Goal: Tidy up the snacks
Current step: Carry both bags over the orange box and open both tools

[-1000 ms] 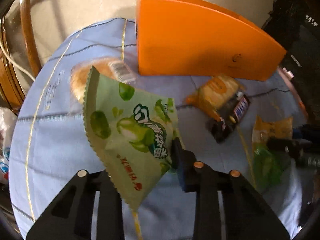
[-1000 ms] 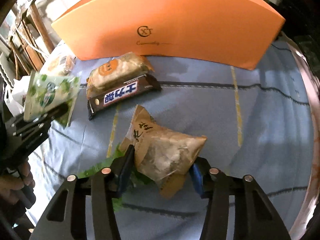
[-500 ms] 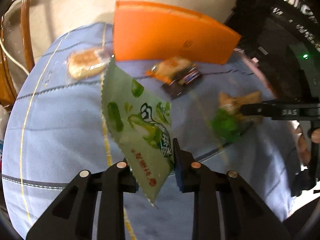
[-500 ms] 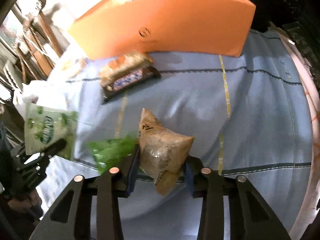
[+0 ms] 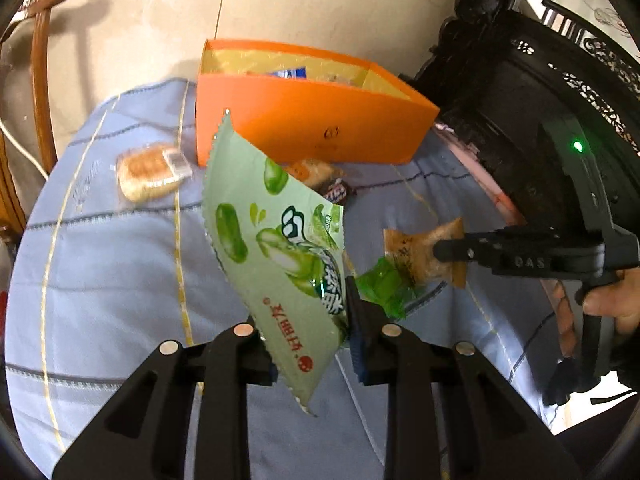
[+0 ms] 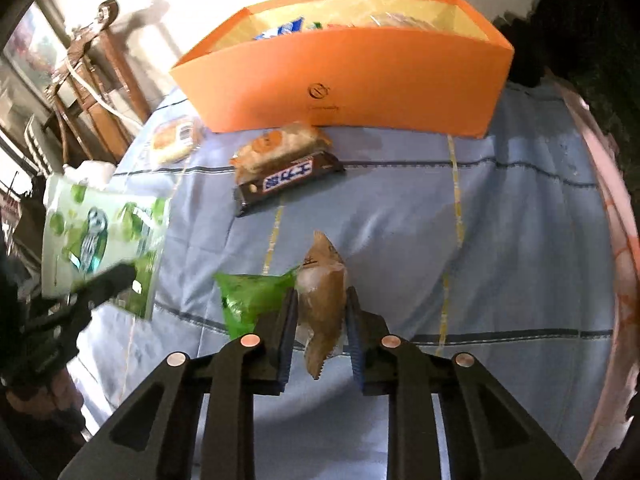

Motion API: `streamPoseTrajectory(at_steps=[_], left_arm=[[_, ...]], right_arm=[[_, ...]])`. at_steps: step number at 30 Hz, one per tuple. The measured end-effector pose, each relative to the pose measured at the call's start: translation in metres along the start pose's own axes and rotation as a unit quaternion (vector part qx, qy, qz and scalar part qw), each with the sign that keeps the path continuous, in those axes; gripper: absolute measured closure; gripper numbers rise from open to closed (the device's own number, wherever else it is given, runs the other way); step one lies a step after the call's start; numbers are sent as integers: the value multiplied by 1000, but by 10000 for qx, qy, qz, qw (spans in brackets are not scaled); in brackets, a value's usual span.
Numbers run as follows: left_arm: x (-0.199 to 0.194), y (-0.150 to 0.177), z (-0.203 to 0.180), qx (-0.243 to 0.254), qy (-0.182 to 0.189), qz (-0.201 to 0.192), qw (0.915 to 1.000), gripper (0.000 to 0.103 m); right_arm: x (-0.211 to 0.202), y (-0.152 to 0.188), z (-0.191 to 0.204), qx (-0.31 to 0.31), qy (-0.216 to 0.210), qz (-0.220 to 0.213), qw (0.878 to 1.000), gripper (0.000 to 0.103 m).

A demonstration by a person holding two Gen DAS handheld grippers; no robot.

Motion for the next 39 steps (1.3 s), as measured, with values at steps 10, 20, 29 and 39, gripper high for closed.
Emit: streamPoseTrajectory(at_steps=[10,20,29,39], left_arm=[[-1,8,7,-159,-103,140,9997,78],[-25,-13,2,-117,47,-351,9993,78],[-38,-47,-18,84,208,-674,9975,78],[-70,-160,-28,359,137,-1445,9888,78]], right_arm=[[15,2,9,-217,3,245,9995,78],[-58,-8,10,-75,-398,-366,9985,78],[-101,-39,8,29,-460,-937,9945,78],[-191,-143,15,-291,-277,-1998,9790,78]])
Point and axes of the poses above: each gripper's, at about its wrist camera, not at the fingertips, and x roughly the way its jaws point, z to its left, y to its underside, the point moved 2 cm from there along x, roughly the way its jaws point, and after that the axes turned 1 degree about z, right-handed, at the moved point
